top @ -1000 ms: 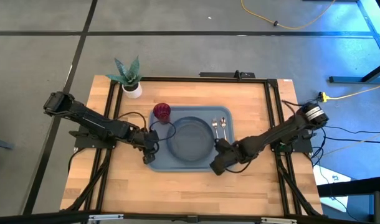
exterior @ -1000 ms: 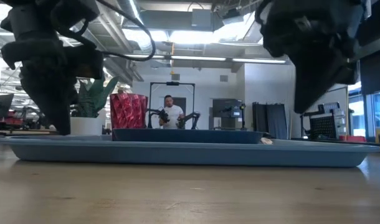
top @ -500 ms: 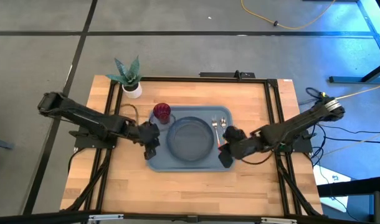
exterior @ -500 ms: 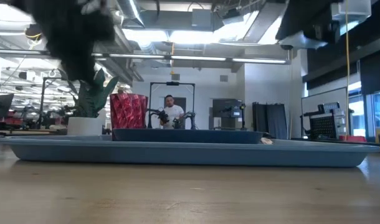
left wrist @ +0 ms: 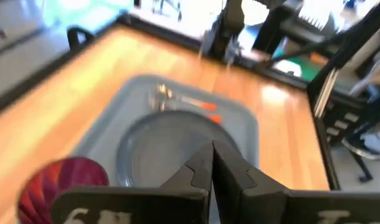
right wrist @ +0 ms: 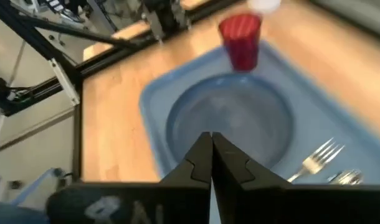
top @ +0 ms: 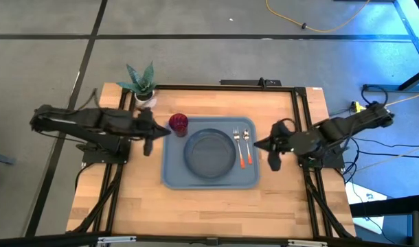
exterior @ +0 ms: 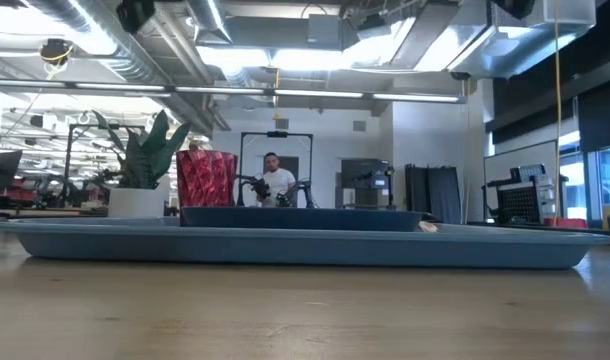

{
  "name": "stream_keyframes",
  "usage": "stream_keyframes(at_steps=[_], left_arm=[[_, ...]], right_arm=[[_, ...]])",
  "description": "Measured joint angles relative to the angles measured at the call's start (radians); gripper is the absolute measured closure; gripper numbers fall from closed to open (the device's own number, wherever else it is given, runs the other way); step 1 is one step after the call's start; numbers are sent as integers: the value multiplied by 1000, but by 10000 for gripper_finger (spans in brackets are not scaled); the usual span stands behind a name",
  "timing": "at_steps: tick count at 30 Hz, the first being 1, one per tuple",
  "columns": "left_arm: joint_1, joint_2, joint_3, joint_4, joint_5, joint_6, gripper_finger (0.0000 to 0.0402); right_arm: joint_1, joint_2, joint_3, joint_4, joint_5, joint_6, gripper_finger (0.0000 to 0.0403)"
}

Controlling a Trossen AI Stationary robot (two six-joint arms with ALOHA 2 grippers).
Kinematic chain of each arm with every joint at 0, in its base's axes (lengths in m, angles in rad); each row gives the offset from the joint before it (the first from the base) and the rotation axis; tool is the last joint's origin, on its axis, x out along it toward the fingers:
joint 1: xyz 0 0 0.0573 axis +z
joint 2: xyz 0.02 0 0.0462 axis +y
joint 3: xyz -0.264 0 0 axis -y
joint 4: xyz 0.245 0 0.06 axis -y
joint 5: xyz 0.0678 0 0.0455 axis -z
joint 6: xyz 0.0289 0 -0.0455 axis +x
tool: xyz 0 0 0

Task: Pick and place plate/cup/fork/spoon on tray
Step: Return to Home Position

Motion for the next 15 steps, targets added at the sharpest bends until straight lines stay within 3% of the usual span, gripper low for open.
stream_keyframes(at_steps=[6,15], left_arm=[[0,-145,0,-43,-16,55,402],[0,-370,-1,-127,-79,110,402]], right_arm=[[-3,-124,0,-67,103,-175,398],[-3,-339,0,-219,171,-211,400]])
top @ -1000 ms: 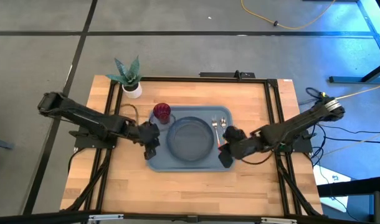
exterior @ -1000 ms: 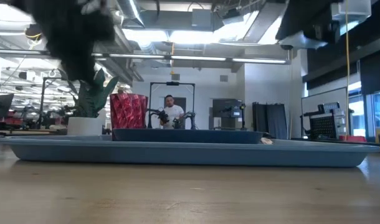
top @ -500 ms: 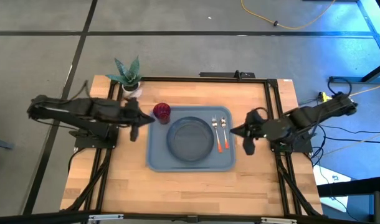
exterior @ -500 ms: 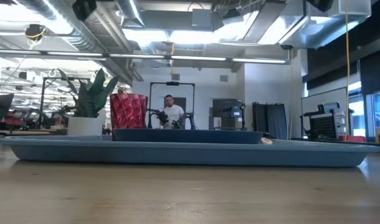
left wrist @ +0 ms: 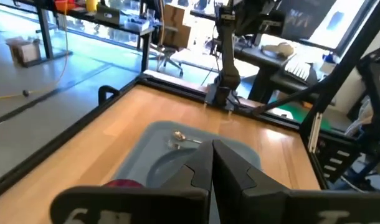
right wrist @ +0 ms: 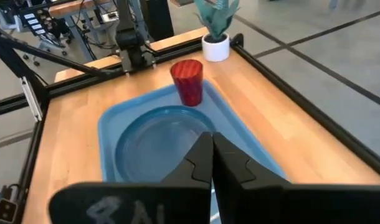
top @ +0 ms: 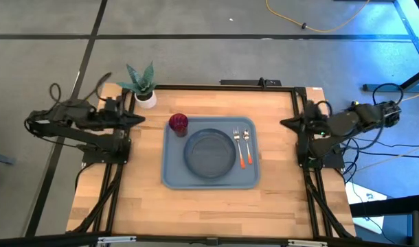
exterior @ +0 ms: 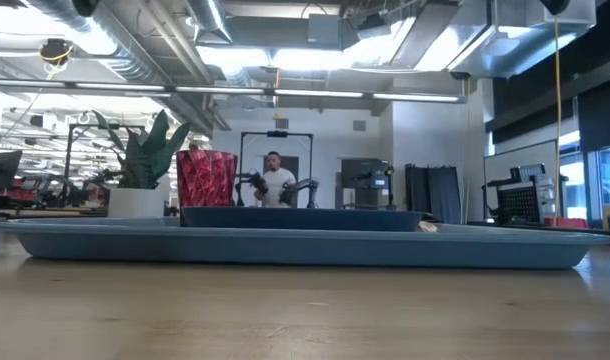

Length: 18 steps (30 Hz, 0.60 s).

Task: Pick and place plate/cup/fork/spoon on tray
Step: Return to Home Position

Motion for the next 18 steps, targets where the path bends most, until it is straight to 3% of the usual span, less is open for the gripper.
stream_keyframes(at_steps=[6,15,18], left_arm=[[0,-145,-9,-87,-19,-19,402],[0,-386,-121,-109,-42,-43,402],[0,-400,-123,-116,-49,-43,402]], right_arm=[[0,-138,-37,-51,71,-16,401],[0,-425,-257,-48,96,51,401],[1,-535,-321,-45,96,75,402]])
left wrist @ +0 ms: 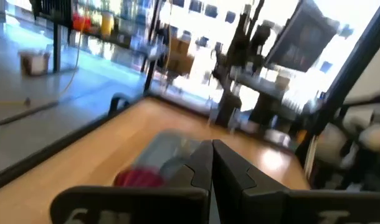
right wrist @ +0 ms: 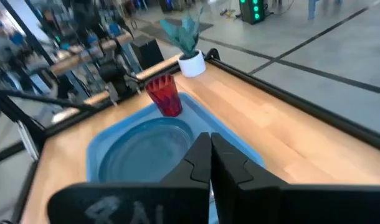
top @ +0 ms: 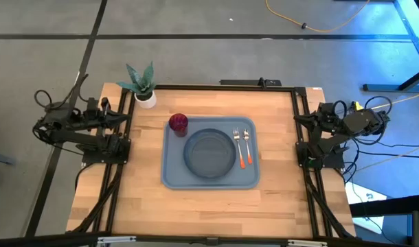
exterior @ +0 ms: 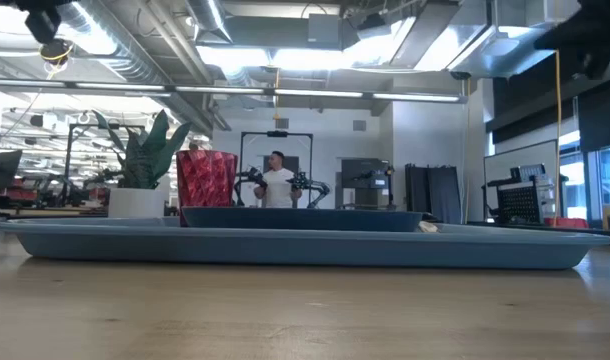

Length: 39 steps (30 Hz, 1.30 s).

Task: Pick and place plate/cup/fork/spoon on tray
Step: Return to Home Position

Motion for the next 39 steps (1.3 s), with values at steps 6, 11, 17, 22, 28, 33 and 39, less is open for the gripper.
stream_keyframes(at_steps=[6,11,17,22,28,33,39], left_arm=[[0,-2,25,-45,-1,25,402],[0,-2,34,-40,8,30,402],[0,-2,11,-20,11,27,402],[0,-2,-65,81,37,28,402],[0,-2,-244,313,115,42,402],[0,-2,-400,487,157,33,402],[0,-2,-535,664,213,31,401]], right_arm=[[0,-147,-89,26,16,-5,402],[0,-148,-93,37,1,-31,402],[0,-148,-133,108,-8,-52,402],[0,-148,-244,311,-48,-137,403],[0,-148,-400,583,-103,-199,403],[0,-148,-514,758,-184,-245,403],[0,-148,-622,918,-297,-279,403]])
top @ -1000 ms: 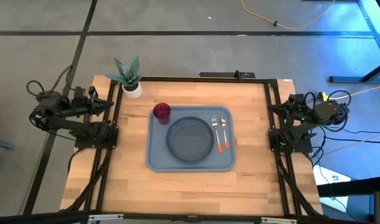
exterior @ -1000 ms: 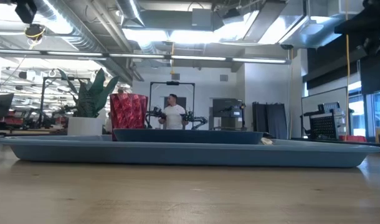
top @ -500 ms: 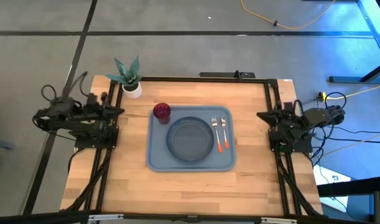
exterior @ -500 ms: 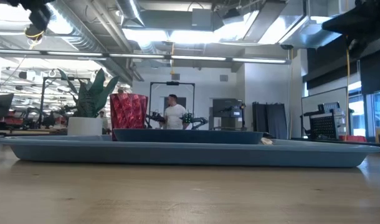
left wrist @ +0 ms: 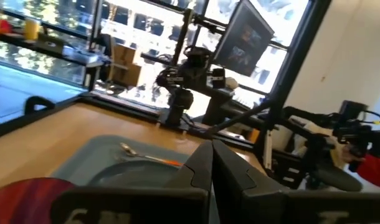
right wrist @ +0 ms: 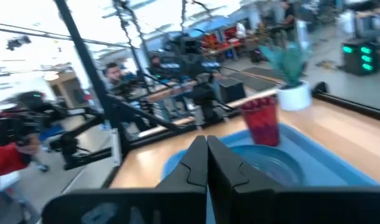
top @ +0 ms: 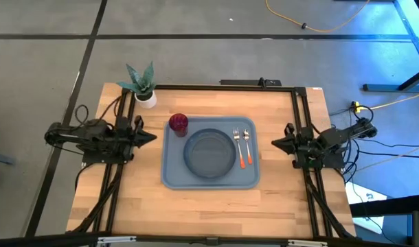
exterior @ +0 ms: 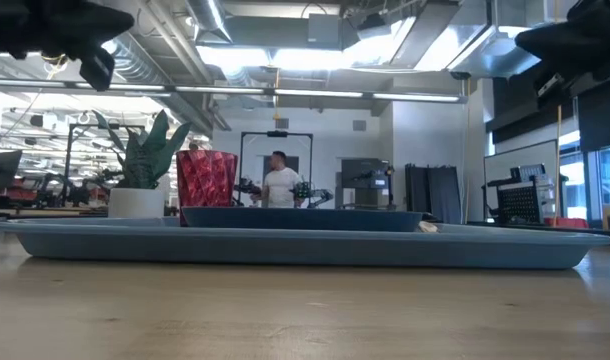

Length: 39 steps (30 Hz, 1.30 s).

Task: Pick and place plate/cup/fork/spoon on tray
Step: Return to Home Position

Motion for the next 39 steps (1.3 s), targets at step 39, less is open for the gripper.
stream_keyframes(at_steps=[39], left_arm=[[2,1,-198,80,163,164,402]], right_arm=[[0,40,-112,66,-291,-380,389]])
